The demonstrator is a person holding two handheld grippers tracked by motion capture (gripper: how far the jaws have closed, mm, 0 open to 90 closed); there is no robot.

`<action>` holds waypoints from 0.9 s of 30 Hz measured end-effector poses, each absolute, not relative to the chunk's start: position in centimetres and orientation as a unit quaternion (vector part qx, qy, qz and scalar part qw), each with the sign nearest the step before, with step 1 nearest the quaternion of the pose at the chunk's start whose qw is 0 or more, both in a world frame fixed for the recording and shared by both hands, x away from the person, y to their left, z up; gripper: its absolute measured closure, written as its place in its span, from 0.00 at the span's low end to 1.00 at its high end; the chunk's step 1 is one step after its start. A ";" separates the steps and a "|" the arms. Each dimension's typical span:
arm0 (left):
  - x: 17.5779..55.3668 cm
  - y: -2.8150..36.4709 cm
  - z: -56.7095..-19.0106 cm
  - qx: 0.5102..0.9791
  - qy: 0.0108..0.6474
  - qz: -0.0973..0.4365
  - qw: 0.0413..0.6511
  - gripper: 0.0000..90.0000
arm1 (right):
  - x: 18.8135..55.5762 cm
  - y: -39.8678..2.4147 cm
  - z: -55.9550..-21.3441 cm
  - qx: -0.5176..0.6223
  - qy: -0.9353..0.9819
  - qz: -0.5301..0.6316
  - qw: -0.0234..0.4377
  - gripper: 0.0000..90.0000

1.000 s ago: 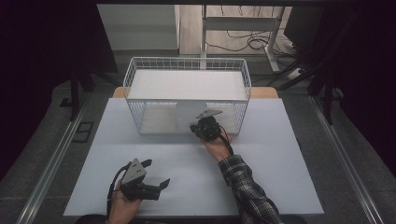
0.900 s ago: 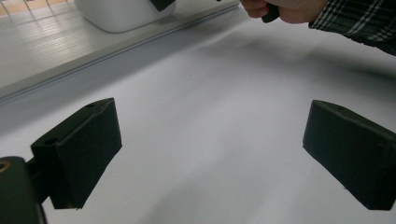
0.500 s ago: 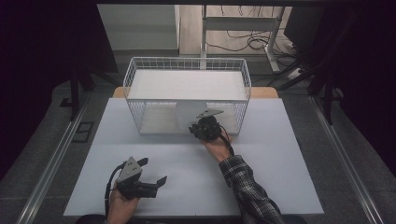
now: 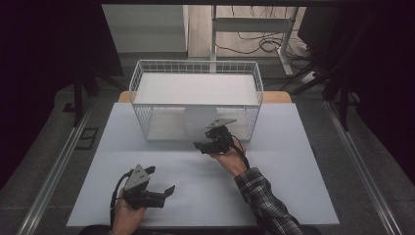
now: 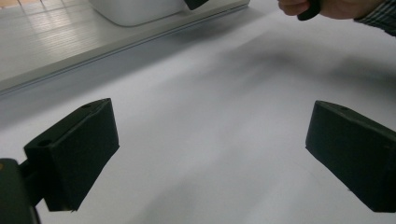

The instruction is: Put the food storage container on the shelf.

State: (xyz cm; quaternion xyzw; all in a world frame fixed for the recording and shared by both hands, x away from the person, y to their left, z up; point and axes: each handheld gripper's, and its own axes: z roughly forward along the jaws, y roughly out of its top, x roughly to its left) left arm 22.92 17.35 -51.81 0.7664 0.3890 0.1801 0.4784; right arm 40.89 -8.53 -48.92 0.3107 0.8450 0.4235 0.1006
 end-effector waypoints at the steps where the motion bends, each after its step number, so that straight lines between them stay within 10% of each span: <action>1: 22.9 17.3 -51.8 0.767 0.388 0.180 0.478 0.03 | 40.6 -8.7 -48.9 0.309 0.845 0.424 0.100 0.32; 27: 22.5 17.6 -51.9 0.771 0.383 0.184 0.473 0.01 | 34.1 -14.6 -47.3 0.284 0.850 0.432 0.104 0.06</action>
